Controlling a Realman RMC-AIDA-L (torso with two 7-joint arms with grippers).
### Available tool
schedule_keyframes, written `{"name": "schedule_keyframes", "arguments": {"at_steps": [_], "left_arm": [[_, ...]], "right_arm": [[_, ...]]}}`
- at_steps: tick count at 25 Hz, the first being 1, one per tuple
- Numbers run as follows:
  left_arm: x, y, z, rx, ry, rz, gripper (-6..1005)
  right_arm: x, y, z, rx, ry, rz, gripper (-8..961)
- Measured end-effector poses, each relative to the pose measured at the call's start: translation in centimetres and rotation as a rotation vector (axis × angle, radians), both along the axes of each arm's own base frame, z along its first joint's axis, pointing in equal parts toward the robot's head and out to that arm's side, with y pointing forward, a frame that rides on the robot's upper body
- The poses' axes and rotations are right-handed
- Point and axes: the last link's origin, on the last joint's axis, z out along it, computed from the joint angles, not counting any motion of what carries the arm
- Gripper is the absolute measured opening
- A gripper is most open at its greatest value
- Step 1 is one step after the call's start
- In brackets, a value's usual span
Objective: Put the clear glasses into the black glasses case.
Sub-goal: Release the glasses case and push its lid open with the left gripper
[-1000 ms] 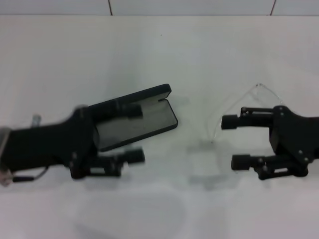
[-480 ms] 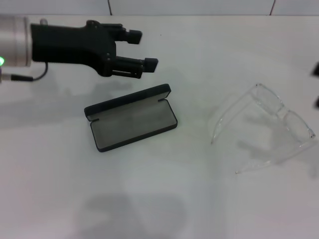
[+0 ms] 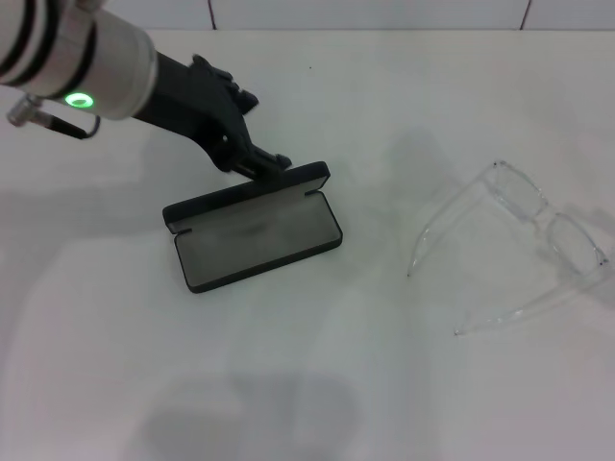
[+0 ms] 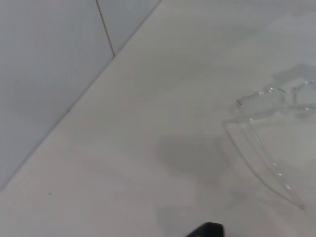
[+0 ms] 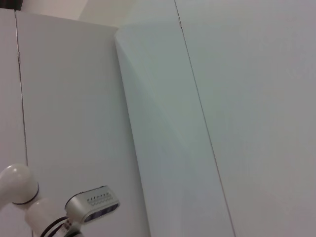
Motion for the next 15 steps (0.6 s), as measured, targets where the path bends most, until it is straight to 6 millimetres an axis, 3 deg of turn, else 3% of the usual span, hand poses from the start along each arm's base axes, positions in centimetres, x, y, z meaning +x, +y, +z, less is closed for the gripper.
{"name": "schedule_keyframes", "arguments": {"at_steps": [6, 15], "left_arm": [[-0.2, -0.5, -2.0, -0.040, 0.060, 0.029, 831], [-2.8, 1.2, -4.9, -0.032, 0.246, 0.048, 828]], "right_arm": [[-0.4, 0.7, -0.2, 0.006, -0.007, 0.014, 758], [-0.6, 1.1, -0.2, 0.014, -0.009, 0.023, 756]]}}
